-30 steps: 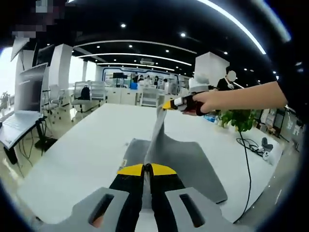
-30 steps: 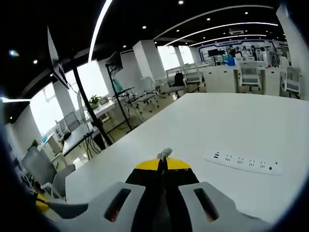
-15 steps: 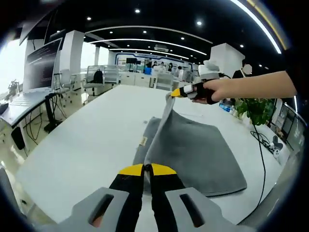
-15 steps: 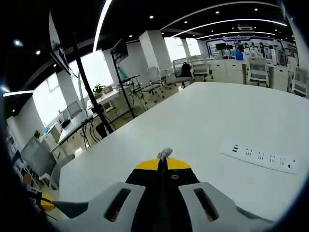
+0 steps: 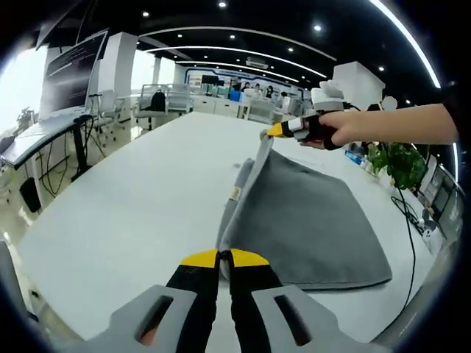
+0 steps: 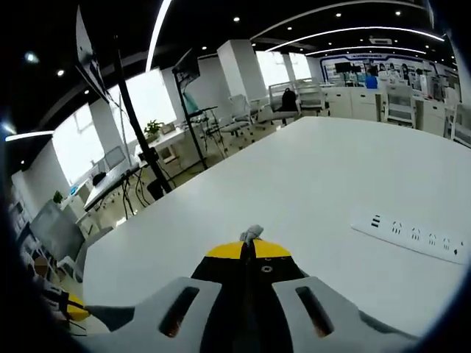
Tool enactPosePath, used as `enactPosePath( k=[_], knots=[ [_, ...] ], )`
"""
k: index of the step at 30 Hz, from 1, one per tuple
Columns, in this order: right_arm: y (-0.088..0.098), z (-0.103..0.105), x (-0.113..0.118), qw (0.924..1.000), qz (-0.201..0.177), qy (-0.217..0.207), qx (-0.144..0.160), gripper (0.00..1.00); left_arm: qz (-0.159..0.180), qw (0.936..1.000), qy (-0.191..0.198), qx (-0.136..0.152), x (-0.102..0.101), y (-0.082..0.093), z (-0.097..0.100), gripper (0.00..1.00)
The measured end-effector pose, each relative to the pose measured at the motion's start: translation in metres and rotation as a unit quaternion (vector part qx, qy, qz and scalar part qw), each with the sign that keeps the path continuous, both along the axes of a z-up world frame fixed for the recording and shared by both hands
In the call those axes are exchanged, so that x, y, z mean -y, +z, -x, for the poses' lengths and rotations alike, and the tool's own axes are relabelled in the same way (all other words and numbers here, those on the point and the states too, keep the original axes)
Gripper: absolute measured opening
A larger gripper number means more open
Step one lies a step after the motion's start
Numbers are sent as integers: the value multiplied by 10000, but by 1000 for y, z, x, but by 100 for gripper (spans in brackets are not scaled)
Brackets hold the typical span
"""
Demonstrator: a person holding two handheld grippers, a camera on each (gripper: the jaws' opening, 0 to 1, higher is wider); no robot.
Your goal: Fold the towel on the table until its edges align and the towel forms a compact rectangular stack.
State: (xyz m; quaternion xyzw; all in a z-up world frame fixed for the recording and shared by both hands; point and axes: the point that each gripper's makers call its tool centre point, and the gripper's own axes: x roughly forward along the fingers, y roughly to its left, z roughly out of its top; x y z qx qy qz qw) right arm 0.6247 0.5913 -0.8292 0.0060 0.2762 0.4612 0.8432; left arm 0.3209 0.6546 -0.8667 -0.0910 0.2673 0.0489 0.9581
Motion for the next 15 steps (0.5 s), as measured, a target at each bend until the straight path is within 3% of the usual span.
enactPosePath(
  k=[15],
  knots=[
    [-17,-1,-10,10000,32,25,21,1,40,9997,128,-215,-12,-19,-1,5]
  ],
)
